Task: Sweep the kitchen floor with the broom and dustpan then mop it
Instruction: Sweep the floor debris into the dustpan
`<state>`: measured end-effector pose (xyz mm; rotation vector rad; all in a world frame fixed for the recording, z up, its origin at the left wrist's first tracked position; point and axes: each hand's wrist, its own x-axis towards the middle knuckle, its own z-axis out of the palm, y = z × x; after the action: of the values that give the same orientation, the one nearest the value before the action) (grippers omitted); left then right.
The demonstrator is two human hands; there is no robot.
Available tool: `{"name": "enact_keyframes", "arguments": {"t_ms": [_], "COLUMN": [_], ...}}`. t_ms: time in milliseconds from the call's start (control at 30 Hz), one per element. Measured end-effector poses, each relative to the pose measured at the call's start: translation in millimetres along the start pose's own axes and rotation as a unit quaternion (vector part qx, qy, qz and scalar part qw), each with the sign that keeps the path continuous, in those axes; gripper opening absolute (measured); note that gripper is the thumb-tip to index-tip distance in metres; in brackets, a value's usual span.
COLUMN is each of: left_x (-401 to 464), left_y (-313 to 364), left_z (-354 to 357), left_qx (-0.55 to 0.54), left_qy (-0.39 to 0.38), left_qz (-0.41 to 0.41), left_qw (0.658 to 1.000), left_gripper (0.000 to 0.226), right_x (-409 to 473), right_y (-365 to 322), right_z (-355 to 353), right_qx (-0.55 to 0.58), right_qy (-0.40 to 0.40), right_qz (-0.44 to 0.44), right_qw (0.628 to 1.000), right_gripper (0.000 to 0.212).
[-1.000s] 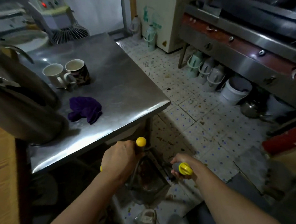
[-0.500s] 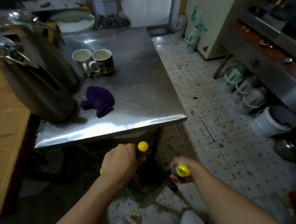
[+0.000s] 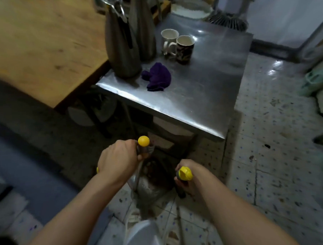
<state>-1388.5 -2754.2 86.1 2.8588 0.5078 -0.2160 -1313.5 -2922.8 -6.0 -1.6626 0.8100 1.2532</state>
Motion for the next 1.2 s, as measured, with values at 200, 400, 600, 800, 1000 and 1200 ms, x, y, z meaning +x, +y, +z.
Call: {"name": "enact_keyframes", "arguments": {"t_ms": [200, 400, 600, 800, 1000, 1200], "left_x": [-54, -92, -122, -129, -105, -58], "left_y": [-31, -79, -121, -144, -154, -153], "left_z": [-7, -6, -13, -27, -34, -31], "left_qx": [-0.051, -0.09, -0.13, -0.125, -0.114, -0.111], "left_qy": [0.003, 0.028, 0.063, 0.091, 0.112, 0.12], "left_qz": [-0.112, -0.196, -0.267, -0.313, -0.349, -0.399], "left_qw": [0.992, 0.976, 0.953, 0.937, 0.923, 0.902], "left_gripper": [0.043, 0.032, 0.027, 0.027, 0.026, 0.026], "right_x": [-9, -9, -3, -17, 3, 41], "right_y": [2, 3, 2, -16, -53, -106], "right_z": [33, 85, 142, 185, 207, 215], "right_qx": [-0.128, -0.237, -0.314, -0.388, -0.487, -0.597], "right_qy": [-0.025, -0.021, -0.042, -0.046, -0.029, 0.02], "right_qz": [0.027, 0.004, -0.05, -0.147, -0.217, -0.255], "right_qw": [0.991, 0.971, 0.947, 0.908, 0.845, 0.761], "right_gripper": [0.032, 0.026, 0.014, 0.021, 0.008, 0.049]}}
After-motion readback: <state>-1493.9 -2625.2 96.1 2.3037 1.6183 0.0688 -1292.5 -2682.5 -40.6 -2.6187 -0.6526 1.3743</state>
